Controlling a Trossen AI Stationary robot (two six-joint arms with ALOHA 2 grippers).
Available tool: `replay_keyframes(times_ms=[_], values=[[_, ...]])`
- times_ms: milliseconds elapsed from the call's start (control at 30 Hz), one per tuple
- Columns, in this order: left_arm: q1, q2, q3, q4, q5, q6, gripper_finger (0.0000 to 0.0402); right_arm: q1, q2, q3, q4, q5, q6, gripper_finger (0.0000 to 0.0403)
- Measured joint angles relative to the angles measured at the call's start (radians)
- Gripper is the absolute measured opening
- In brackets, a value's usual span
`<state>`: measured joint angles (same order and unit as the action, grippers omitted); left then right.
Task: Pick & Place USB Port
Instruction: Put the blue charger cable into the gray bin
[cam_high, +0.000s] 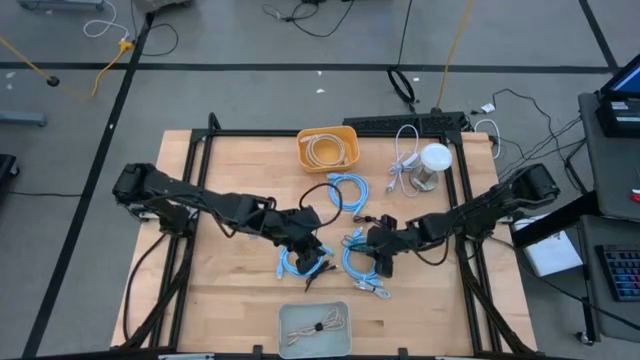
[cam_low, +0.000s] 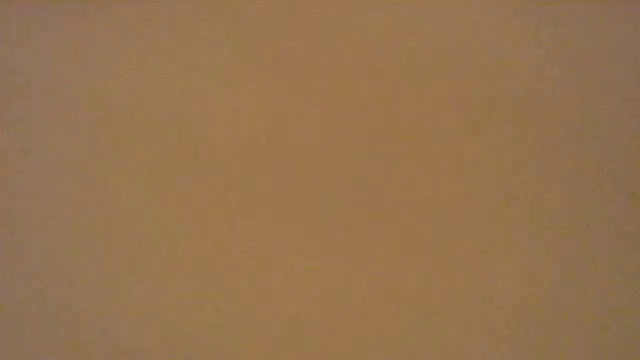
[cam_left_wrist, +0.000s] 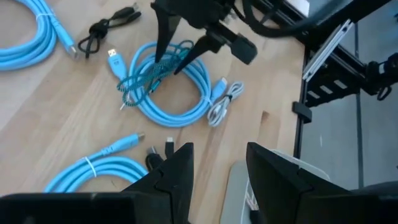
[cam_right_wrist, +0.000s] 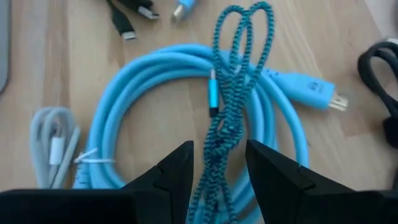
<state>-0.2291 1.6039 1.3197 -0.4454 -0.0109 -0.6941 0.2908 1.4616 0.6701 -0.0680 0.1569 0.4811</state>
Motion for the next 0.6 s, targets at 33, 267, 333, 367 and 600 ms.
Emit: replay_keyframes(times_ms=[33, 267, 333, 367, 600], values=[[-0.003, 0.0, 0.0, 0.0, -0.002, 0.0, 0.0152, -0.003, 0.0, 0.0, -0.004, 0.0, 0.0, 0.0141], [-0.01, 0.0, 0.0, -0.01, -0.021, -0.003, 0.0152, -0.023, 0.0, 0.0, -0.005, 0.0, 0.004, 0.0112], [-0.01, 0.0, 0.0, -0.014, -0.023, -0.003, 0.0152, -0.023, 0.0, 0.0, -0.006, -0.001, 0.004, 0.0094], [-0.01, 0.0, 0.0, -0.018, -0.024, -0.003, 0.0152, -0.023, 0.0, 0.0, -0.005, -0.003, 0.004, 0.0085], [-0.01, 0.0, 0.0, -0.032, -0.024, -0.003, 0.0152, -0.023, 0.0, 0.0, 0.012, -0.056, 0.005, 0.0028]])
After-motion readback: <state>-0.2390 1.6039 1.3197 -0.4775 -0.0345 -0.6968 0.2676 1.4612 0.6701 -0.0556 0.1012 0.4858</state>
